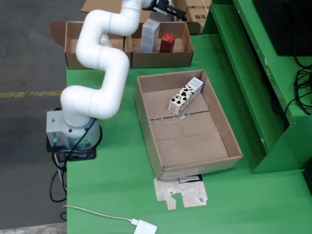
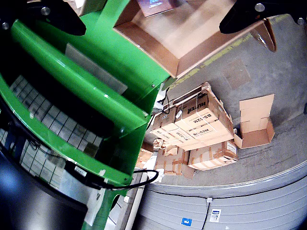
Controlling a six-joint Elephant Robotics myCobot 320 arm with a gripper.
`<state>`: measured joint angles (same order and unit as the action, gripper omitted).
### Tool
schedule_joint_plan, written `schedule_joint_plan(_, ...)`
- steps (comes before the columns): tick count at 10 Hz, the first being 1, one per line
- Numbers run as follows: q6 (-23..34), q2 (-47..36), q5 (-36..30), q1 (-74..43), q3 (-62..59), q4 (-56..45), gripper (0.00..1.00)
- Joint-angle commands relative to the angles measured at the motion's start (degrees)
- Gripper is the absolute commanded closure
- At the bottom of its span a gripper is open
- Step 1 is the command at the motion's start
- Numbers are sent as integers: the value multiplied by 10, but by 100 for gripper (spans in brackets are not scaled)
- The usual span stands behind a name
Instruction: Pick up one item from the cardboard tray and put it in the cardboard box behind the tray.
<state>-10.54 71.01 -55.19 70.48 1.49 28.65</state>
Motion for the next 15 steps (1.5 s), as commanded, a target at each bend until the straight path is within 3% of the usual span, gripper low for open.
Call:
schedule_joint_plan(1,16,-59,6,-7,-15,7,0)
schedule_joint_plan(6,6,-72,6,-69,-15,7,0)
schedule_joint_plan(8,14,-72,6,-165,-15,7,0)
schedule_joint_plan(15,10,-67,6,-331,-15,7,0)
